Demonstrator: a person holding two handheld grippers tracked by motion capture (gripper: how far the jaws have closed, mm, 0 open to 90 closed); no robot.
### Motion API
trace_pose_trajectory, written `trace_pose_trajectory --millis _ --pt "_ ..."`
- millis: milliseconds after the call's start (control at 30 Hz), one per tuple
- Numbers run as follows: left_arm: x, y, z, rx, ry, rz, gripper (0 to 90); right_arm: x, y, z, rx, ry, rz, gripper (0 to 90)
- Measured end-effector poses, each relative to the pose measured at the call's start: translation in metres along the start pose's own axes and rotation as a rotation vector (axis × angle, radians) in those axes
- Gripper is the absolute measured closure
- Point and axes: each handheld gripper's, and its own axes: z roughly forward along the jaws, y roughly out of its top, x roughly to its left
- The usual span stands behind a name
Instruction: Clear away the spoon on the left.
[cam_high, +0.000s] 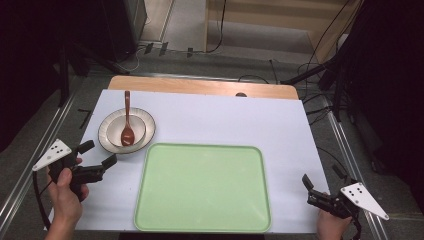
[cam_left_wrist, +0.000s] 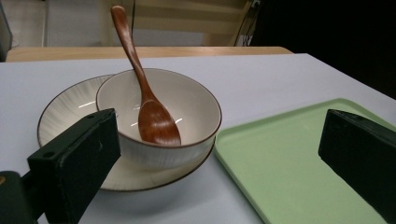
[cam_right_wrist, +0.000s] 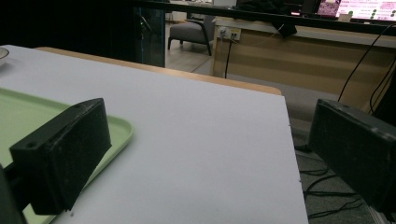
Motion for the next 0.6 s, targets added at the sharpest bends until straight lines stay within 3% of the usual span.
trace_pose_trajectory --millis 233,600 --pt "0.000 0.018 0.016 -0.006 -0.009 0.011 0.0 0.001 0.000 0.001 0.003 -0.001 -0.012 0.0" --pt "0.004 0.028 0.039 0.005 -0.038 0.005 0.0 0.000 0.000 0.001 0.001 0.001 -0.011 0.0"
